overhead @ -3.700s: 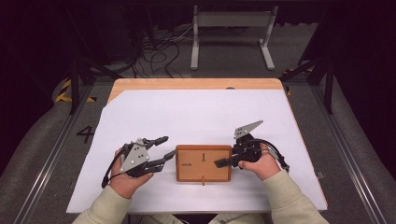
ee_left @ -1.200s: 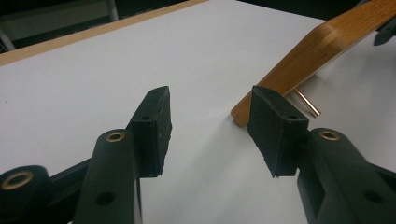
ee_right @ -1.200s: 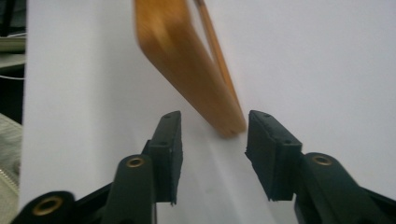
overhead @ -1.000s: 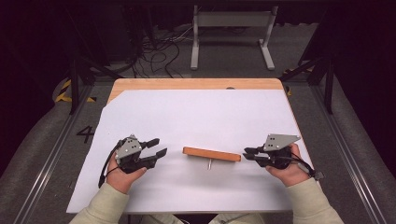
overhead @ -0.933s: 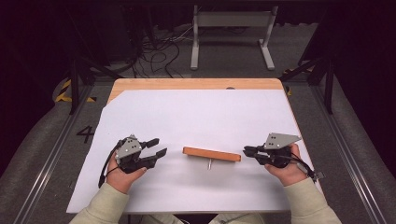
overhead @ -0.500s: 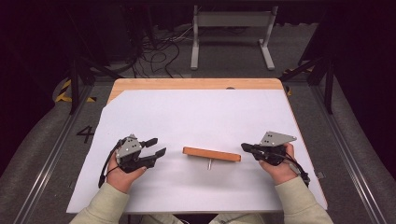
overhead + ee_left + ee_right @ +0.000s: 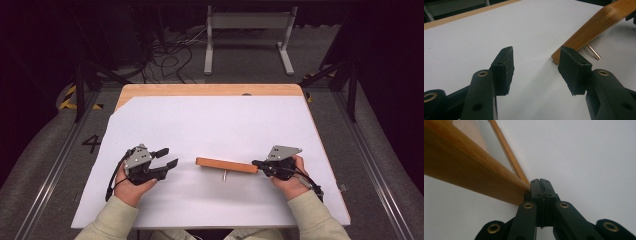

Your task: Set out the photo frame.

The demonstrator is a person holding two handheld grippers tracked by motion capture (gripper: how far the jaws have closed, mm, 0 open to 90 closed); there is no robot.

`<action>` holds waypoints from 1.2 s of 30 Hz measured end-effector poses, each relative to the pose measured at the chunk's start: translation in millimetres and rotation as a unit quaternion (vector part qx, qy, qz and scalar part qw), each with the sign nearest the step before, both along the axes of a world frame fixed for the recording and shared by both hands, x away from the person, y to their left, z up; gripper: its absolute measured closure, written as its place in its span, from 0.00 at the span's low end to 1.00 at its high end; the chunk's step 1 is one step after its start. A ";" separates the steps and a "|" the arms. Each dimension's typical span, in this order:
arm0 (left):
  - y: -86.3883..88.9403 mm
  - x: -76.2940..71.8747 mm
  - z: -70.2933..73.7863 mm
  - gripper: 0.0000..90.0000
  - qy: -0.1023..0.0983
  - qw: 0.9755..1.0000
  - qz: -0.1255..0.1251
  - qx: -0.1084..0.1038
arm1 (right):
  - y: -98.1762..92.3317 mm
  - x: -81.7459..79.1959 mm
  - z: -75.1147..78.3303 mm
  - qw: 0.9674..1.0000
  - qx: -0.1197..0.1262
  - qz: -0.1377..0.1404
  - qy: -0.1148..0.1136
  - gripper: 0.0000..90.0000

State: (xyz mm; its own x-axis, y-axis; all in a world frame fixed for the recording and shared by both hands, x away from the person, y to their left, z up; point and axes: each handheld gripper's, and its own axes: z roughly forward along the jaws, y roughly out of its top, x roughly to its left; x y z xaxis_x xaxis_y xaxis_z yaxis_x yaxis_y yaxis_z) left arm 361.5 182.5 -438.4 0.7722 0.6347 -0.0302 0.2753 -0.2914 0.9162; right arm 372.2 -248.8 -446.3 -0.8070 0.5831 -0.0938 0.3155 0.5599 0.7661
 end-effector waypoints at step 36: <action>1.0 -0.3 0.3 0.51 0.001 1.000 0.003 0.000 | 25.7 -36.2 8.4 0.992 -0.045 0.109 0.034 1.00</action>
